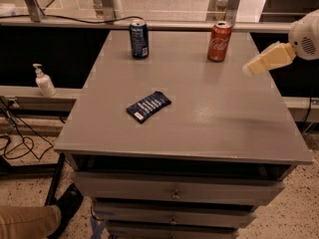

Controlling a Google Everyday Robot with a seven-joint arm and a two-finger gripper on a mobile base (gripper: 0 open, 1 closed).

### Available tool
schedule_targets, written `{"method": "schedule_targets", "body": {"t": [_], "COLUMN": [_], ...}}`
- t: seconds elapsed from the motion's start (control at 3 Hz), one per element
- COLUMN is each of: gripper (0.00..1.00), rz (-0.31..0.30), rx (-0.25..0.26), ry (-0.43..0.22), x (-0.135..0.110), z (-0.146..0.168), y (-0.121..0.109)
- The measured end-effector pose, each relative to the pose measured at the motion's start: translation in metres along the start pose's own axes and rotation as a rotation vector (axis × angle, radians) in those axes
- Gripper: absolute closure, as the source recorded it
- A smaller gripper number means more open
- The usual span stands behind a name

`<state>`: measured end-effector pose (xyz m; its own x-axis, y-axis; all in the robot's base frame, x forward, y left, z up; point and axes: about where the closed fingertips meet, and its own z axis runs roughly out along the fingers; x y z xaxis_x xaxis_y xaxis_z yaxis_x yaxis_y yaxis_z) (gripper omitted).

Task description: Move coke can near rxbar blueberry

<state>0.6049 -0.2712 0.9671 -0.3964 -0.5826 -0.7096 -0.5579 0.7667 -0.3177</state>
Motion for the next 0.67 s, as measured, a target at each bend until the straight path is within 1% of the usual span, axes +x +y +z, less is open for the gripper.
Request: {"method": "schedule_targets", "body": {"t": [0.33,0.67], "gripper": [0.00,0.00], "rz": [-0.001,0.012], "rx": [-0.001,0.014], "ry": [0.001,-0.025], "x": [0.000,-0.005], "z": [0.000,0.014], "y": [0.000,-0.001]}}
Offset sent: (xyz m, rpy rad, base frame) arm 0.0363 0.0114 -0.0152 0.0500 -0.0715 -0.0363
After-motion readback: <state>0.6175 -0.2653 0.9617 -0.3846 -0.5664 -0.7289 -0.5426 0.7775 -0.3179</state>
